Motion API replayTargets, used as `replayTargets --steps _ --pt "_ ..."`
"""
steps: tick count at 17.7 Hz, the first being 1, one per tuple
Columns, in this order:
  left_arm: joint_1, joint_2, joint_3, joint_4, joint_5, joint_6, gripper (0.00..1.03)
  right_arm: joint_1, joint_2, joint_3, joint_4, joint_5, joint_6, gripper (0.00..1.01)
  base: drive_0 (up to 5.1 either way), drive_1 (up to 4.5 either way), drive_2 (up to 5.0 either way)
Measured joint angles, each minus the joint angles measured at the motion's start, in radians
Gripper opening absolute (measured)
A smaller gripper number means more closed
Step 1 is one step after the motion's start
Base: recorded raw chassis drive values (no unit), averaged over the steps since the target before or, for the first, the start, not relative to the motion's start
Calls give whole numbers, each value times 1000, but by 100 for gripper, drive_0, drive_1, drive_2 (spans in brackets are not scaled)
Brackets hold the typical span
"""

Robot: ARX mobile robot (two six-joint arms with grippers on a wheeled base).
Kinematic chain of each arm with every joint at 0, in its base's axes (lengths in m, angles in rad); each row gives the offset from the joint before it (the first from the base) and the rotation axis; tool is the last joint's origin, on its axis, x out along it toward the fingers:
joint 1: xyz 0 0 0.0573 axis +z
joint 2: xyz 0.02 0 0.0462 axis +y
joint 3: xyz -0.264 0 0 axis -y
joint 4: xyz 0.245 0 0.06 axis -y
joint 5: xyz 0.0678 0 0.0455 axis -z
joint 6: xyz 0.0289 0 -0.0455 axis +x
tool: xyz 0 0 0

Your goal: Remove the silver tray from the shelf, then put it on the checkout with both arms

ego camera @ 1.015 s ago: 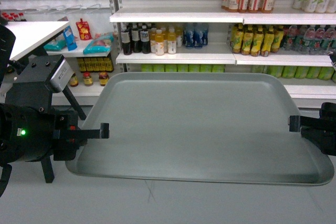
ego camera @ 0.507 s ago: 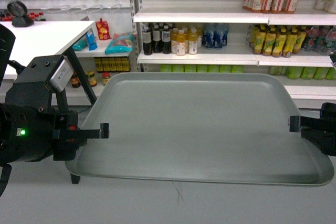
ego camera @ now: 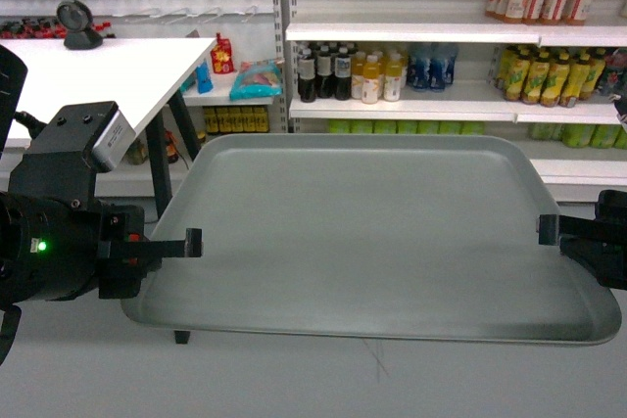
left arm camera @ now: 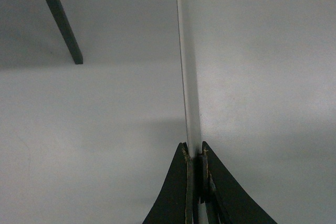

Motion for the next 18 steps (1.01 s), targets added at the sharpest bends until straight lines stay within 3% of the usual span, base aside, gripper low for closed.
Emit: replayTargets --steps 18 --pt "0 0 0 -2 0 0 3 1 0 0 0 -2 0 4 -495 248 248"
